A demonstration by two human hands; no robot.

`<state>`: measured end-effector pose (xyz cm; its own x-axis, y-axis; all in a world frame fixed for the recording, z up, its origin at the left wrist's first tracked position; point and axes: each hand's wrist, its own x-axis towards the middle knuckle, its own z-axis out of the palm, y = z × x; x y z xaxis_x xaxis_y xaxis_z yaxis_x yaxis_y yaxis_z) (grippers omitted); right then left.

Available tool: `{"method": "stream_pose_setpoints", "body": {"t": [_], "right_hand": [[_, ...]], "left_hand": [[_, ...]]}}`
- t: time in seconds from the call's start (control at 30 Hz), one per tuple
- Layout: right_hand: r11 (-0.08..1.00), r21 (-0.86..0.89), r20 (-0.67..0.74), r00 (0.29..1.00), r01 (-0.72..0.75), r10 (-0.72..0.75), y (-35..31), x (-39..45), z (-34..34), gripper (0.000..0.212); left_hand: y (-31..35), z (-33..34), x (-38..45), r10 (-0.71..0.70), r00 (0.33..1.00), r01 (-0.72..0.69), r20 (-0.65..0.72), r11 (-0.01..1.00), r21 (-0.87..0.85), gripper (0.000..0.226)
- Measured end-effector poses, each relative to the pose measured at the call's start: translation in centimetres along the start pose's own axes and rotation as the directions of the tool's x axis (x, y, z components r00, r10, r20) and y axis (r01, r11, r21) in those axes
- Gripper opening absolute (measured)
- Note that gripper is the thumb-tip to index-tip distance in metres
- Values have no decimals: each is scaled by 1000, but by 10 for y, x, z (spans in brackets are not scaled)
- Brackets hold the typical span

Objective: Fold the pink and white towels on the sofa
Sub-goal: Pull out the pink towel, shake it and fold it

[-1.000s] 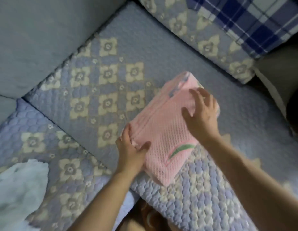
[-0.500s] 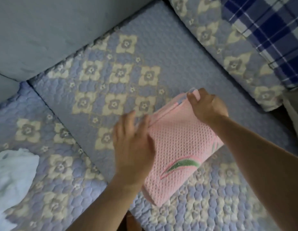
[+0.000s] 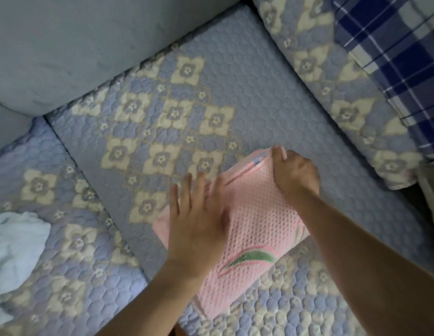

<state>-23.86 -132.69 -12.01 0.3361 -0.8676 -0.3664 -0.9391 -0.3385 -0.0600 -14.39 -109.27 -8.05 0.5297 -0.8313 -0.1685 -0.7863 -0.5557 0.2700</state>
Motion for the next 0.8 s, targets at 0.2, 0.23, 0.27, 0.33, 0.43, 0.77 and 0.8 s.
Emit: {"method": "stream_pose_setpoints", "body": {"t": [0.2, 0.23, 0.27, 0.33, 0.43, 0.77, 0.8], "right_hand": [[991, 113, -57, 995, -71, 78, -22, 9, -8, 60], [987, 147, -29, 997, -67, 72, -24, 10, -11, 59], [979, 197, 25, 998, -60, 56, -22, 11, -16, 58], [924, 369, 205, 978, -98, 22, -10, 12, -32, 65], [697, 661, 572, 788, -279, -227, 9, 13, -56, 69], [851, 516, 199, 980, -98, -8, -13, 37, -6, 41], [895, 442, 123, 992, -59, 4, -17, 38, -2, 45]], "left_hand": [[-17, 35, -23, -91, 976, 80, 196, 995, 65, 68], [-20, 38, -23, -107, 976, 96, 192, 993, 64, 69], [-22, 42, -24, -95, 978, 85, 184, 995, 60, 69], [-26, 45, -29, -58, 984, 51, 168, 998, 48, 71], [-27, 45, -29, -52, 985, 44, 162, 998, 48, 71], [-15, 15, -22, -100, 980, 79, 172, 989, 123, 59], [-7, 11, -22, -114, 983, 96, 143, 987, 126, 59]]}}
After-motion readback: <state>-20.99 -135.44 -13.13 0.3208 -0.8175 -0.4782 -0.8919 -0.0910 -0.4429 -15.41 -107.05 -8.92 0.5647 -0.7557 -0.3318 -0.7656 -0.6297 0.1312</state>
